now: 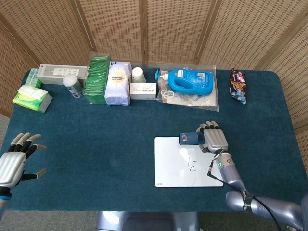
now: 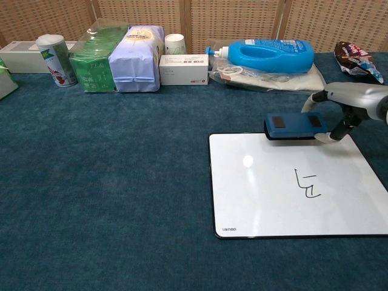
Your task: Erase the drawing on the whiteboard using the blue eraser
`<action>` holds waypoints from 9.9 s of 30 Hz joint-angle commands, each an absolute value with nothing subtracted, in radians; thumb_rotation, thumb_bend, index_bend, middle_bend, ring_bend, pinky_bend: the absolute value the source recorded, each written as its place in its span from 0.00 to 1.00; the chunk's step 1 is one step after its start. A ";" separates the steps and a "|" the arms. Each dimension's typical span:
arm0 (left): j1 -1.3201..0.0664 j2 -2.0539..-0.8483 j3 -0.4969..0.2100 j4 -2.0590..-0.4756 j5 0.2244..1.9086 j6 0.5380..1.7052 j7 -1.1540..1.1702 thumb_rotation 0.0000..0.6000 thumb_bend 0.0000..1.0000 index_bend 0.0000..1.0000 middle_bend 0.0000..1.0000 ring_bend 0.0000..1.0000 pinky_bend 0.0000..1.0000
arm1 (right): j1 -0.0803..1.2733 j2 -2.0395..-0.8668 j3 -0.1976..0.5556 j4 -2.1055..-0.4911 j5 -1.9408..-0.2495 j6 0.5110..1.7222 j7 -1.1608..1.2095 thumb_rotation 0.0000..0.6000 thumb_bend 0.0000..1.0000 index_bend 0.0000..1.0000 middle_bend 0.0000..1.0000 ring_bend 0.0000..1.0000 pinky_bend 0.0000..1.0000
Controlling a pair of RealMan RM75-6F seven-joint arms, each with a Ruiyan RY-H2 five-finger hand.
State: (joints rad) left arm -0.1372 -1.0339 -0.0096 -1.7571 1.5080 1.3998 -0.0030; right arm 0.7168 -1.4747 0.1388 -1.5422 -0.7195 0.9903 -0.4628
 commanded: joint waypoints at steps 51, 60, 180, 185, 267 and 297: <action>-0.144 -1.007 -0.013 -1.823 1.517 1.406 0.051 1.00 0.17 0.36 0.17 0.09 0.00 | 0.518 -1.391 -0.012 -1.563 -1.289 0.972 -0.101 1.00 0.37 0.65 0.00 0.00 0.00; -0.146 -1.006 -0.014 -1.832 1.519 1.406 0.060 1.00 0.17 0.36 0.17 0.09 0.00 | 0.529 -1.422 -0.017 -1.550 -1.302 0.938 -0.127 1.00 0.37 0.65 0.00 0.00 0.00; -0.136 -1.006 -0.010 -1.820 1.537 1.423 0.043 1.00 0.17 0.36 0.16 0.09 0.00 | 0.560 -1.339 0.010 -1.650 -1.109 0.896 -0.338 1.00 0.39 0.28 0.00 0.00 0.00; -0.136 -1.005 -0.011 -1.816 1.536 1.422 0.039 1.00 0.17 0.36 0.16 0.09 0.00 | 0.561 -1.351 0.013 -1.643 -1.109 0.900 -0.333 1.00 0.39 0.34 0.00 0.00 0.00; -0.138 -1.008 -0.005 -1.806 1.545 1.418 0.031 1.00 0.17 0.37 0.15 0.08 0.00 | 0.549 -1.360 -0.003 -1.651 -1.132 0.903 -0.306 1.00 0.38 0.58 0.01 0.00 0.00; -0.131 -1.001 -0.002 -1.814 1.551 1.429 0.033 1.00 0.17 0.37 0.15 0.08 0.00 | 0.553 -1.353 0.012 -1.671 -1.129 0.895 -0.289 1.00 0.38 0.59 0.02 0.00 0.00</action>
